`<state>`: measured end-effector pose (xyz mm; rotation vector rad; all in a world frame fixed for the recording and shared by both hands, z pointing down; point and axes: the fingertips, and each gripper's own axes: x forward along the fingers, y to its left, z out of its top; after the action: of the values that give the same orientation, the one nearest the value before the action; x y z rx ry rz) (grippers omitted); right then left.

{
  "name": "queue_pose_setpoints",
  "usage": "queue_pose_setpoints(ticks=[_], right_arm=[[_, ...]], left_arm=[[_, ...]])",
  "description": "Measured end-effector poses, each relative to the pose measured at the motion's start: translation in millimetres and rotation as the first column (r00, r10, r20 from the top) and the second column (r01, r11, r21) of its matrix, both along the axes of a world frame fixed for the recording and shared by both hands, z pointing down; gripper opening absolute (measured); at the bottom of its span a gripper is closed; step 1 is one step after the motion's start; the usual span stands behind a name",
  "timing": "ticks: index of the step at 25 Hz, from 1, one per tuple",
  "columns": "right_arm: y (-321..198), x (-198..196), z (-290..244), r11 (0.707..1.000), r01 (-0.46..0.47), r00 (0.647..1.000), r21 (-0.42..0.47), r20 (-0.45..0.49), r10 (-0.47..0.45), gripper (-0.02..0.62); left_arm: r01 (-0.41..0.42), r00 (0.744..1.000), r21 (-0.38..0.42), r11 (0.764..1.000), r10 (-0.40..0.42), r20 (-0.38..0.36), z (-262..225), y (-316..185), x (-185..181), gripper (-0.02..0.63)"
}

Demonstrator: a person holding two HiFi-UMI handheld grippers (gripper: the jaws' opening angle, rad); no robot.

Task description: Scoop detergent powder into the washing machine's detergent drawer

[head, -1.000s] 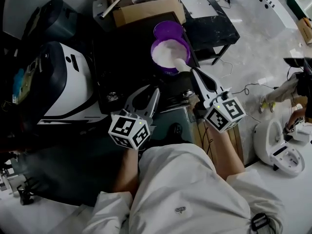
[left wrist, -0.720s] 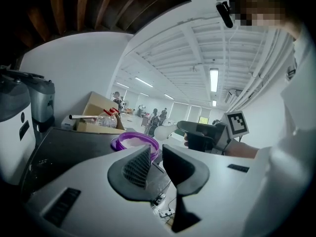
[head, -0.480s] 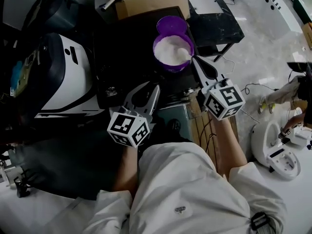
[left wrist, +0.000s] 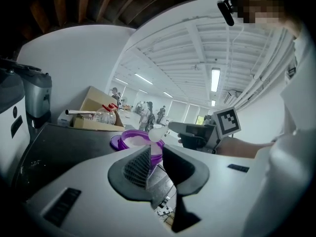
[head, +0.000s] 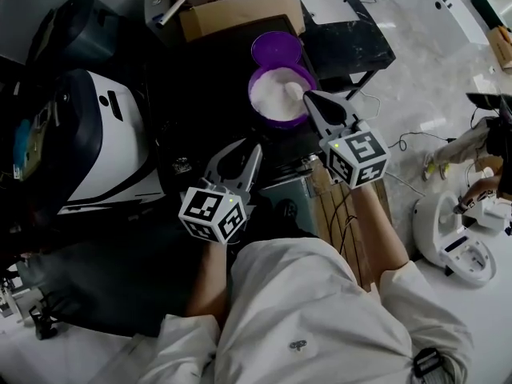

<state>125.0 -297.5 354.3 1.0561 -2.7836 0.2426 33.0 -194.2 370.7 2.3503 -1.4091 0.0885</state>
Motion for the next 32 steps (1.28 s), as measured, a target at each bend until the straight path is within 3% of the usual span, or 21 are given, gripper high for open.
queue_pose_setpoints(ticks=[15,32], right_arm=[[-36.4,-15.0,27.4,0.998,-0.02,0.989,-0.067,-0.146,0.01,0.012],[-62.2,-25.4,51.2,0.992,-0.039,0.951,-0.121,-0.309,-0.001,0.012]], left_arm=[[-0.049,0.999,-0.038,0.998,0.049,-0.021,14.1,-36.2,-11.3,0.067],[-0.088,0.996,-0.07,0.994,0.086,-0.036,28.0,-57.7,-20.4,0.067]])
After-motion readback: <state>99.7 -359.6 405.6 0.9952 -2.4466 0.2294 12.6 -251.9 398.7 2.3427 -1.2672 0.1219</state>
